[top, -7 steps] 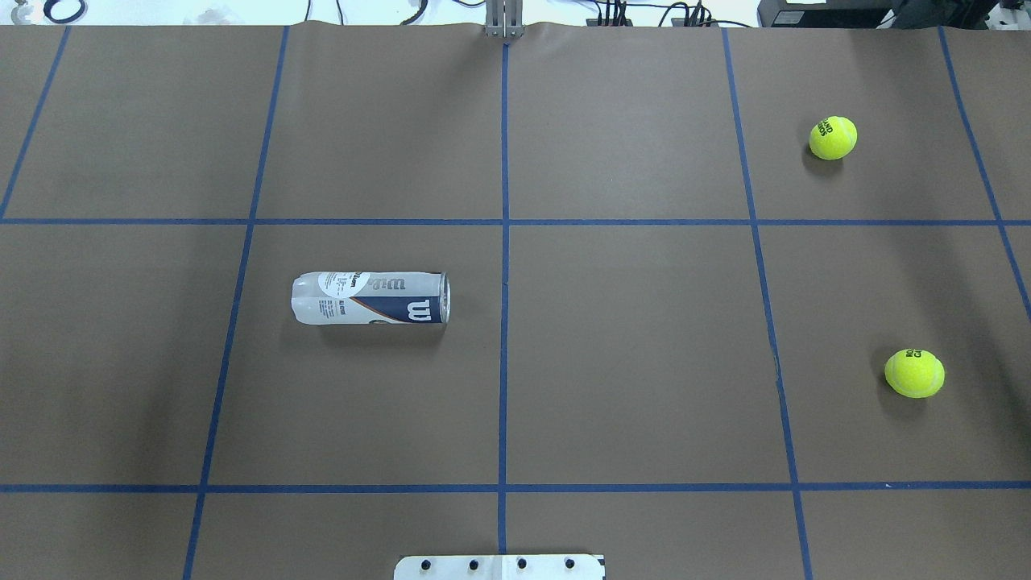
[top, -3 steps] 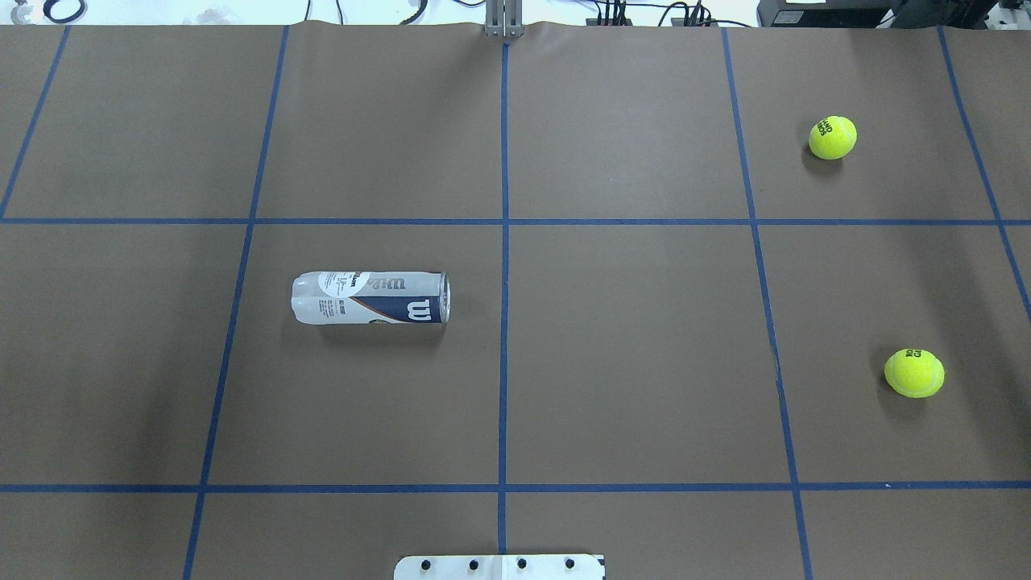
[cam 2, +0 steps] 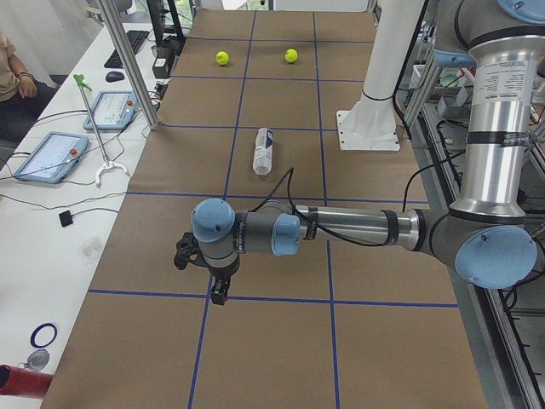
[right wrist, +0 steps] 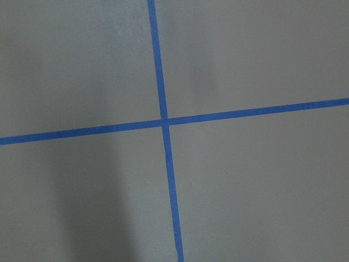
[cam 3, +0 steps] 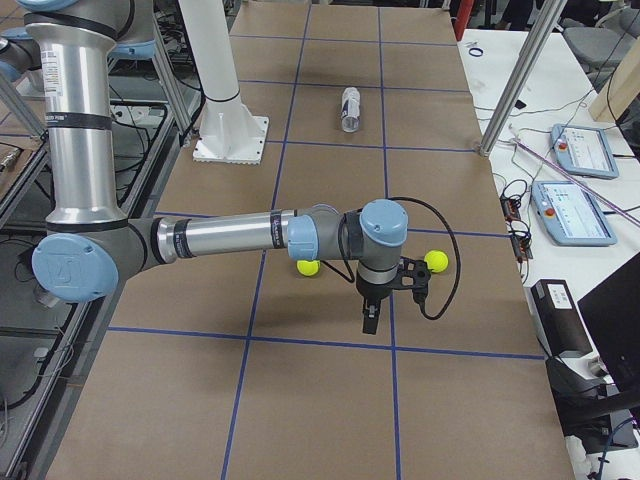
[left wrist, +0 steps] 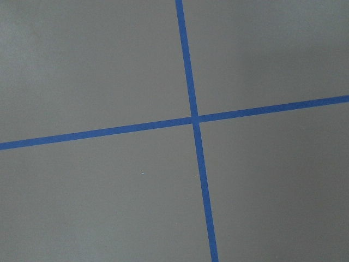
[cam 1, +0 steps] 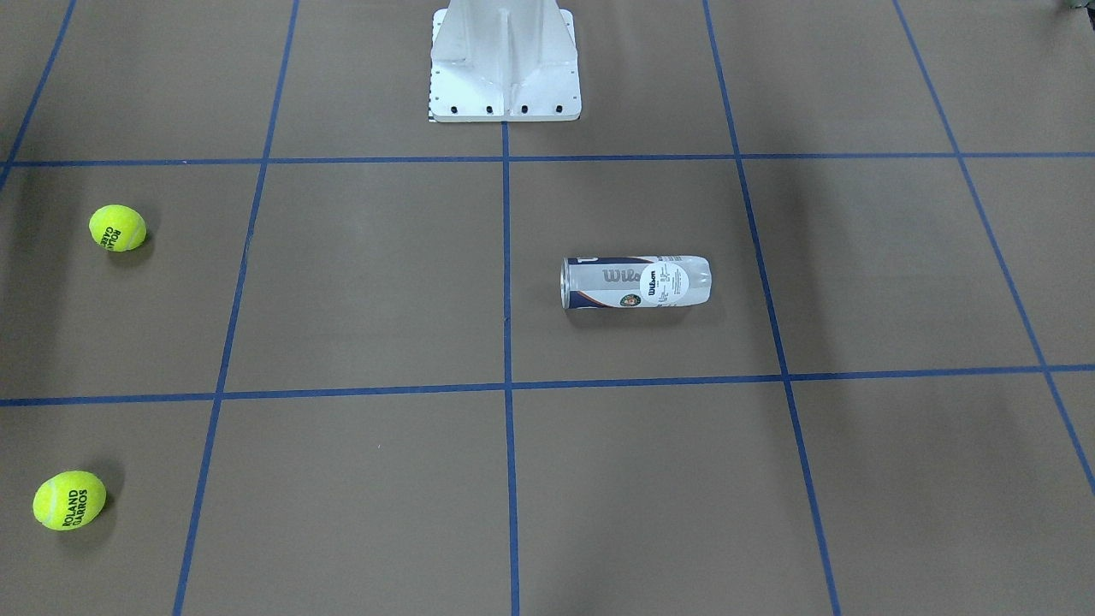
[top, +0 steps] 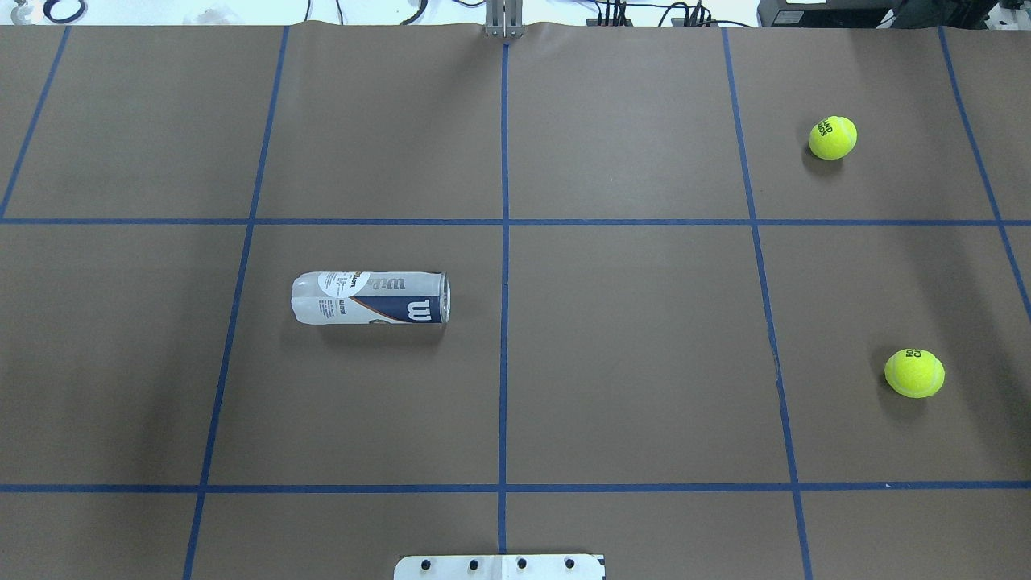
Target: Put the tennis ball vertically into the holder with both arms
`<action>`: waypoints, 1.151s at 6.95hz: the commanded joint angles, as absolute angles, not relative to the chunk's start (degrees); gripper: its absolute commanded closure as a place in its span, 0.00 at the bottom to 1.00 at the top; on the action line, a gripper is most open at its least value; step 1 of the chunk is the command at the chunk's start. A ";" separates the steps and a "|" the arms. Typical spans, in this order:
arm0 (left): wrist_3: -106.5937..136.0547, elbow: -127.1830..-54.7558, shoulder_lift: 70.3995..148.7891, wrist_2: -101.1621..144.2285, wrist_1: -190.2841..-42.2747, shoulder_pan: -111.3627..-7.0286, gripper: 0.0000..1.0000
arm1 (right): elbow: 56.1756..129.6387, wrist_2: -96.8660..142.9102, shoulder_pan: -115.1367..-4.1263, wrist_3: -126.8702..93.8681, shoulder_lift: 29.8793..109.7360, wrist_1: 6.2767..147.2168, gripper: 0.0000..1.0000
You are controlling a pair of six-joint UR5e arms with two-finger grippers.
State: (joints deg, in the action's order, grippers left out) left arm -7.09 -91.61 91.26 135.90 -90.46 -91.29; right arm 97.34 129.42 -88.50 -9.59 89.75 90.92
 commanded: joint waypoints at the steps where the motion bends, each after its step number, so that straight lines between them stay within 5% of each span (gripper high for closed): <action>1: -6.68 -91.40 91.49 136.05 -92.55 -91.23 0.00 | 96.77 129.99 -88.51 -9.40 90.79 85.87 0.00; 6: -7.64 -93.78 96.05 140.86 -95.44 -90.01 0.00 | 96.59 129.73 -88.42 -10.10 89.91 85.61 0.00; 8: -8.18 -93.34 98.07 141.33 -109.54 -85.37 0.01 | 96.68 129.81 -88.42 -10.20 89.74 85.52 0.00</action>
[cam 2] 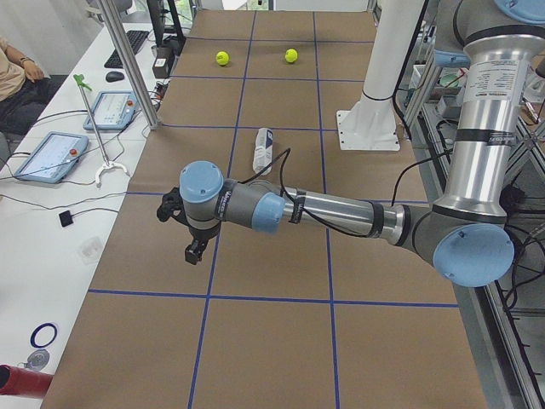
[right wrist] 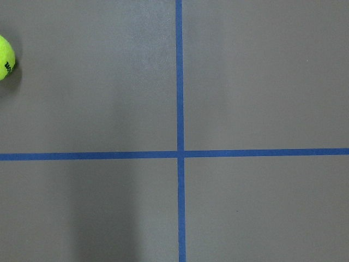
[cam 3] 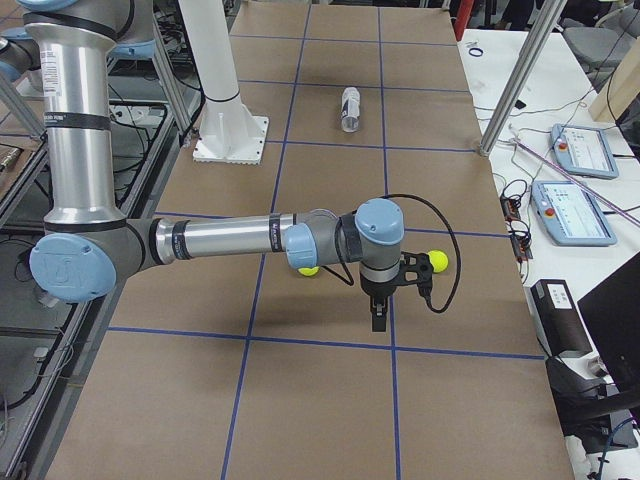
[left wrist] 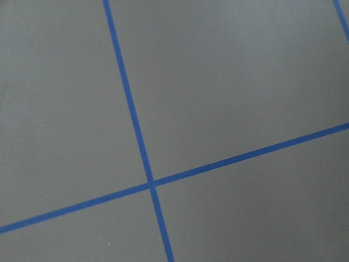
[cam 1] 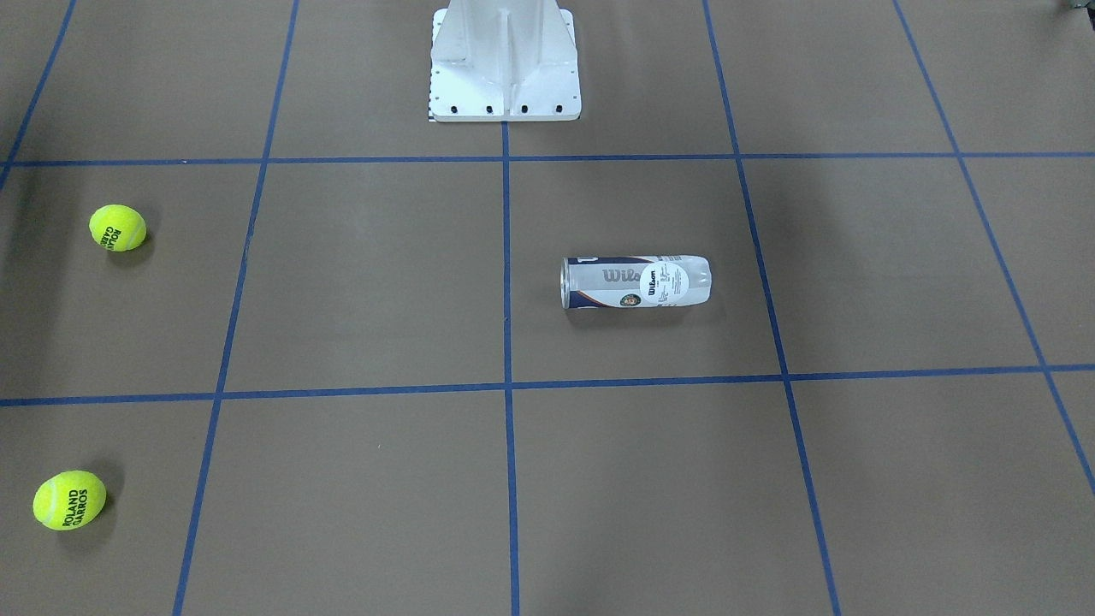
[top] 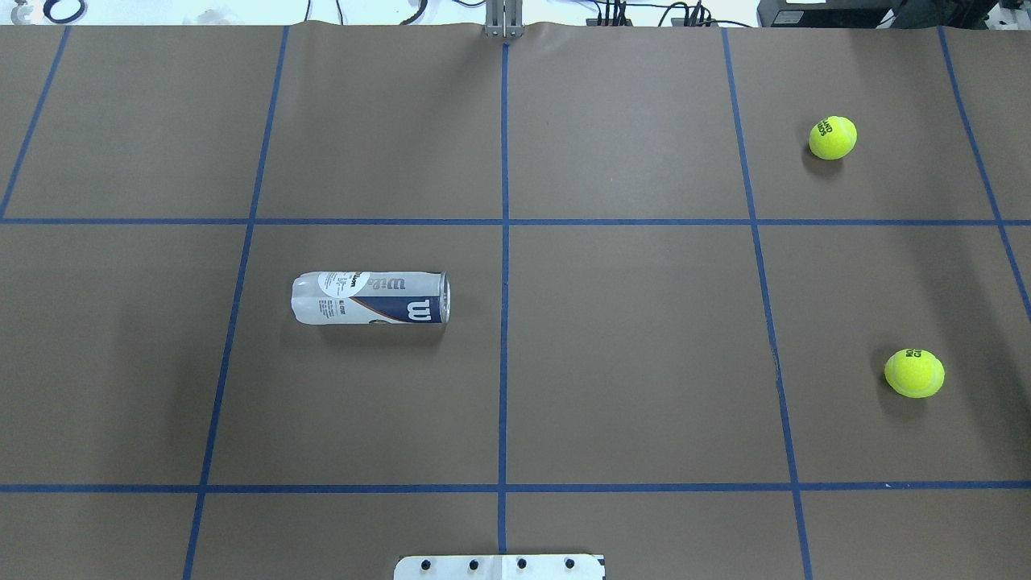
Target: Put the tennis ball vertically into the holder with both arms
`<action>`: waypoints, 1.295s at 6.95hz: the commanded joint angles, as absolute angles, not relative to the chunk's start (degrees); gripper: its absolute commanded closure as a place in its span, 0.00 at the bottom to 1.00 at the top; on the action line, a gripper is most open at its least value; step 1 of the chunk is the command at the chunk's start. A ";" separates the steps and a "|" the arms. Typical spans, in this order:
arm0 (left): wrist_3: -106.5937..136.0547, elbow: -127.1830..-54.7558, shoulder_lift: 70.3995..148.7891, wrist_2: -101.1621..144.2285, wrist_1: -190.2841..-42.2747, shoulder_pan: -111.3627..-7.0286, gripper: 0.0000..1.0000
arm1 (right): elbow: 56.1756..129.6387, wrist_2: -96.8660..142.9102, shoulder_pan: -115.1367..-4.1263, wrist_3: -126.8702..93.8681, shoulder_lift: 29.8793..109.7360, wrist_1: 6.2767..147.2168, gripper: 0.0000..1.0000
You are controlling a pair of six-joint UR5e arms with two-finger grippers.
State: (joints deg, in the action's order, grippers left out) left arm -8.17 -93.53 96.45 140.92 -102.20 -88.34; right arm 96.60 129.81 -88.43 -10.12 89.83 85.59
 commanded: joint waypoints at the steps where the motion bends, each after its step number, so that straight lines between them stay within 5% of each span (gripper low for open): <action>1: -7.30 -93.69 101.65 141.42 -109.86 -83.60 0.01 | 96.85 129.73 -88.42 -10.11 89.74 85.43 0.00; 5: -0.96 -93.25 117.92 140.63 -109.78 -69.91 0.00 | 97.12 129.73 -88.42 -9.40 88.77 85.34 0.00; 9: -11.48 -95.53 122.34 131.95 -110.22 -54.44 0.01 | 97.21 129.64 -88.42 -9.40 89.03 84.56 0.00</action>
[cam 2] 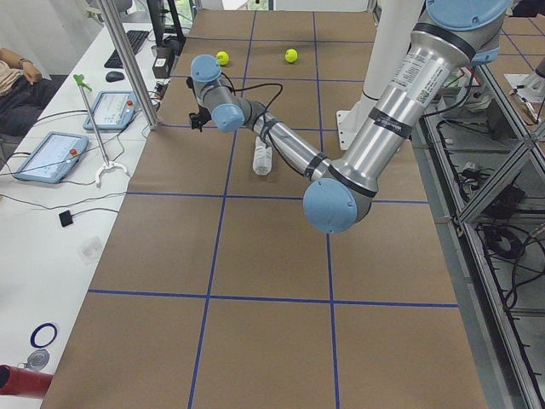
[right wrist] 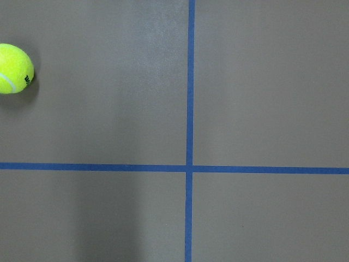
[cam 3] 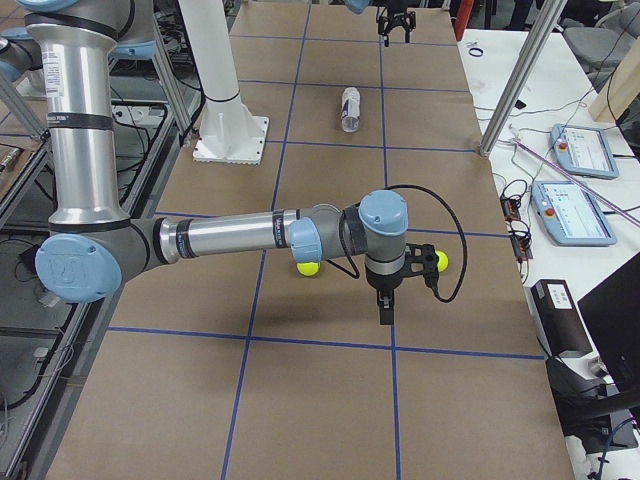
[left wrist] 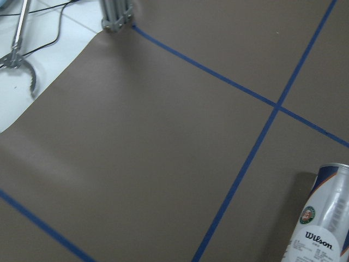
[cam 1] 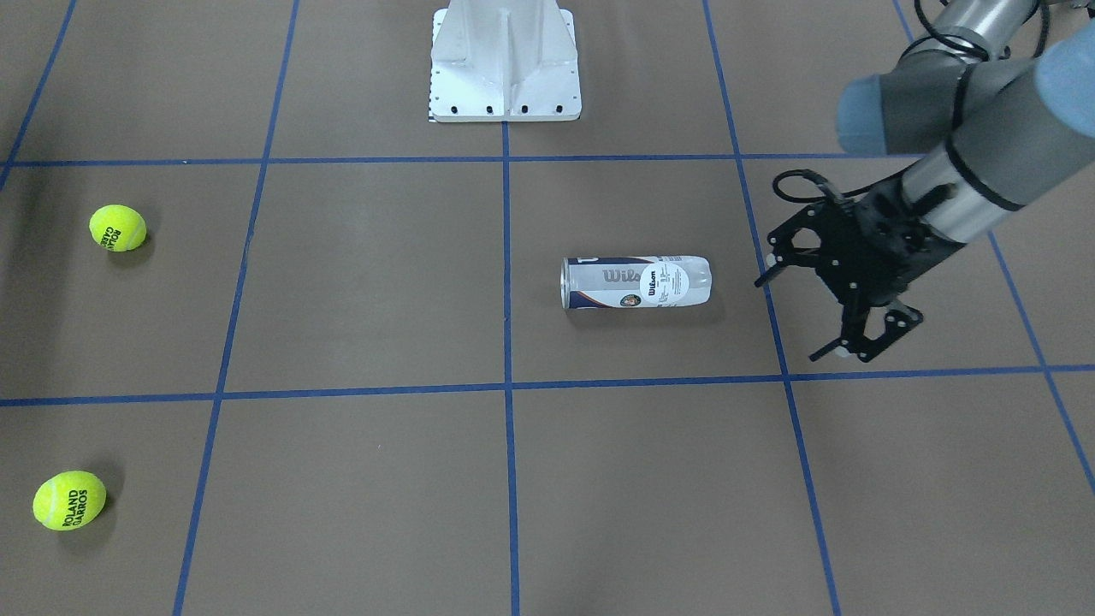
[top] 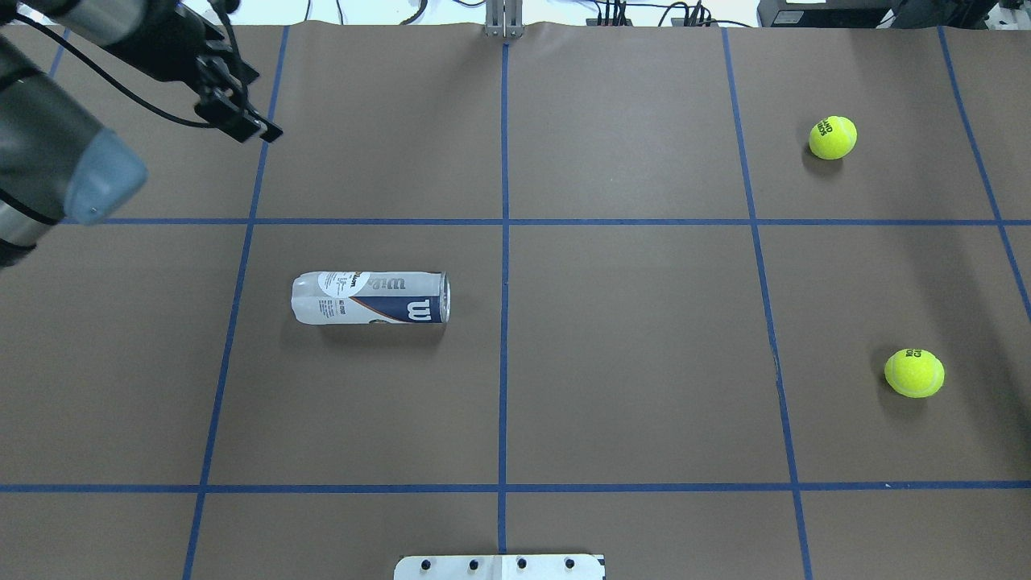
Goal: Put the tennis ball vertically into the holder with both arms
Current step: 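Move the left gripper down over the open end of the lying Wilson can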
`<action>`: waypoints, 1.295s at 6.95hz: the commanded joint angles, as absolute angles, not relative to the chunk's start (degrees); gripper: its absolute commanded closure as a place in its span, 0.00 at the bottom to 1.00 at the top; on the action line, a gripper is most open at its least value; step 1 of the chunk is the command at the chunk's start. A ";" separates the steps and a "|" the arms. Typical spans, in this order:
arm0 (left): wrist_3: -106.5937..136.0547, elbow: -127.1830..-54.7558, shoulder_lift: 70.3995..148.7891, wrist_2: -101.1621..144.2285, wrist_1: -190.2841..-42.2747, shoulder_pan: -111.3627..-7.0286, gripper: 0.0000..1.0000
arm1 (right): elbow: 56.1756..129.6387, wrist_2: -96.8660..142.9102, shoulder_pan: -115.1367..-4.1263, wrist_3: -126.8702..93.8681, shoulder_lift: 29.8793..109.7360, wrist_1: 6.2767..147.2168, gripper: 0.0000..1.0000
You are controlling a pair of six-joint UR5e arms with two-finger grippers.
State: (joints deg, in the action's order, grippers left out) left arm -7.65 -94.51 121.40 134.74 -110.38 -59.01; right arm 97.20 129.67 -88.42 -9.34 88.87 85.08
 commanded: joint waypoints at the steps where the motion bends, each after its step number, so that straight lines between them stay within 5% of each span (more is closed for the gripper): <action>1: -14.91 -96.23 122.43 130.18 -110.04 -52.14 0.01 | 97.21 129.64 -88.42 -9.40 89.12 84.55 0.00; 9: -20.82 -96.77 128.76 115.87 -96.77 -36.33 0.01 | 97.21 129.73 -88.50 -9.41 90.17 84.46 0.00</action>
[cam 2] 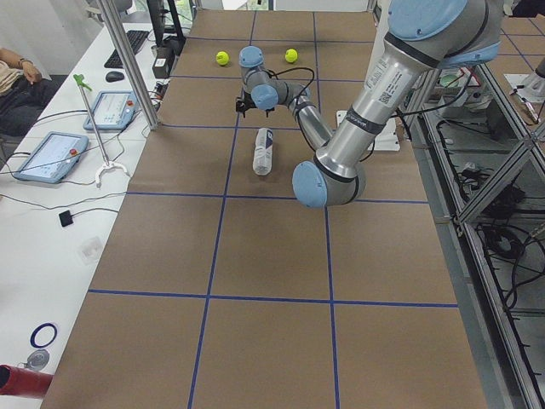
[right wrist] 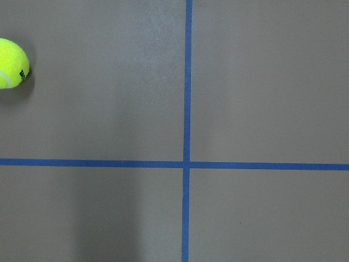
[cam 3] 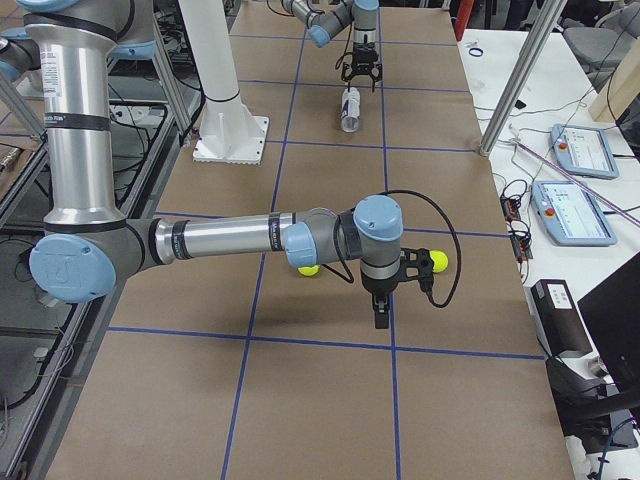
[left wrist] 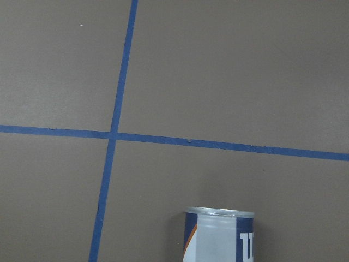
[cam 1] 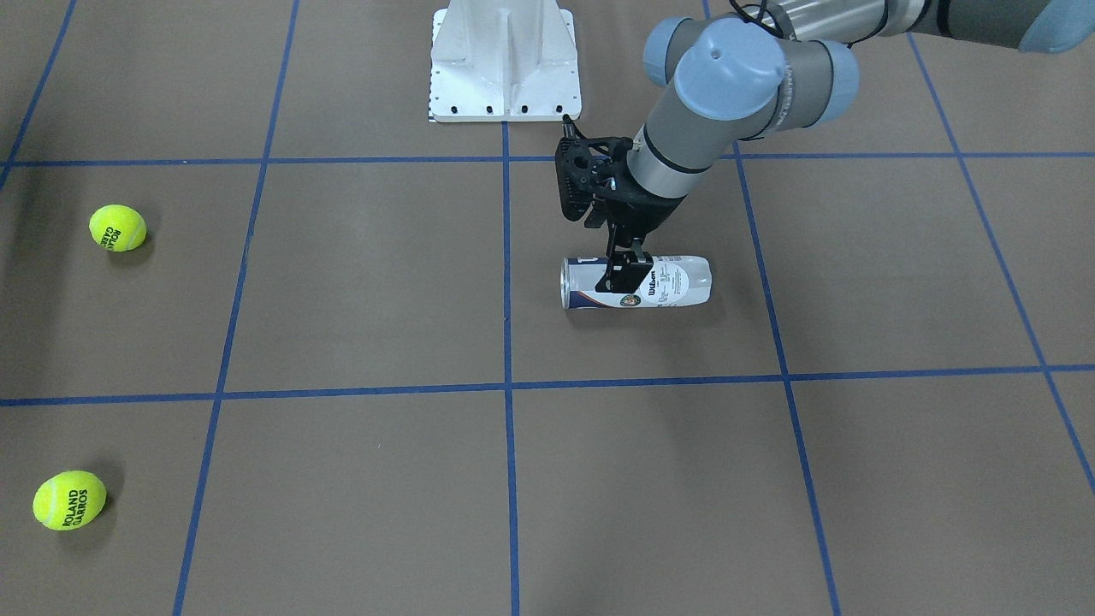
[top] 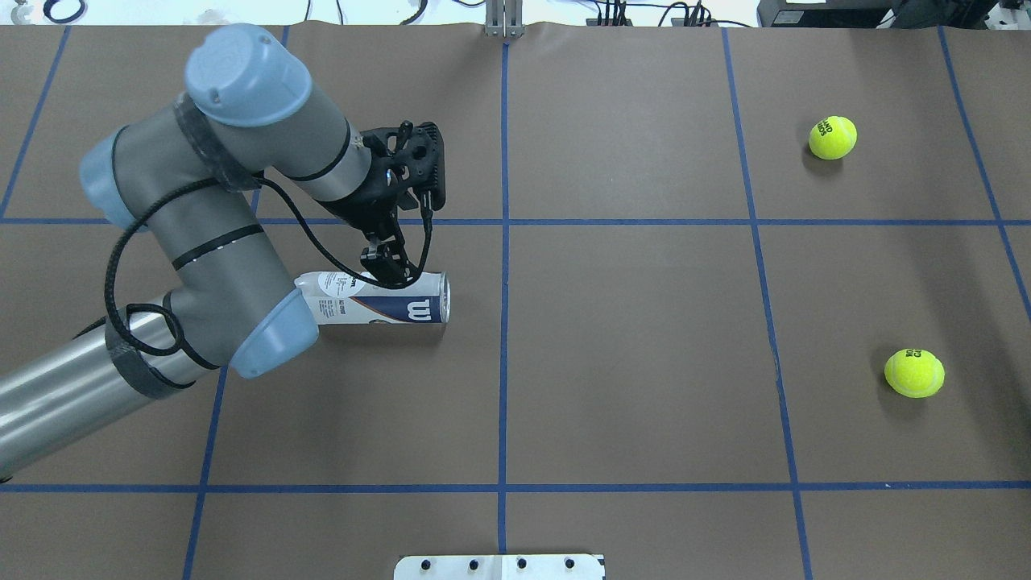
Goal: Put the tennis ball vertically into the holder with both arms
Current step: 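Move the left gripper down over the open end of the lying Wilson can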
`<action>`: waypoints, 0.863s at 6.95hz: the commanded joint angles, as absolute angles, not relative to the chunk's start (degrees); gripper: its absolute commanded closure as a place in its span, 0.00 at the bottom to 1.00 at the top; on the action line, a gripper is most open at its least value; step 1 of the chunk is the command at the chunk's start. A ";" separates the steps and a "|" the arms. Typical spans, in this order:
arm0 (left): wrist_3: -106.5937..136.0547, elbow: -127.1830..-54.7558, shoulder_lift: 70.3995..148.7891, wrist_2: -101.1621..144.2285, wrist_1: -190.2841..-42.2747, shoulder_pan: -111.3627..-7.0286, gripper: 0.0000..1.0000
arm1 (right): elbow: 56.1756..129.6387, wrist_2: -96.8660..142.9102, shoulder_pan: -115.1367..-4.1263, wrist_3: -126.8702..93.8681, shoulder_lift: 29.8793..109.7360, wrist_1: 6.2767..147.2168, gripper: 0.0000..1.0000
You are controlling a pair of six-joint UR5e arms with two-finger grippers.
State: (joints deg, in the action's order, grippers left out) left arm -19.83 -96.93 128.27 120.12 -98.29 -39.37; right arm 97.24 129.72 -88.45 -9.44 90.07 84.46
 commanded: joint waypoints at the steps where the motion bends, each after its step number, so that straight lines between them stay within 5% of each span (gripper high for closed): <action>1: -21.27 -96.51 128.76 115.41 -94.68 -34.56 0.01 | 97.21 129.73 -88.42 -9.49 90.26 84.46 0.00; 6: -21.45 -93.79 130.42 112.85 -94.22 -32.78 0.01 | 97.21 129.73 -88.42 -9.40 91.05 83.24 0.00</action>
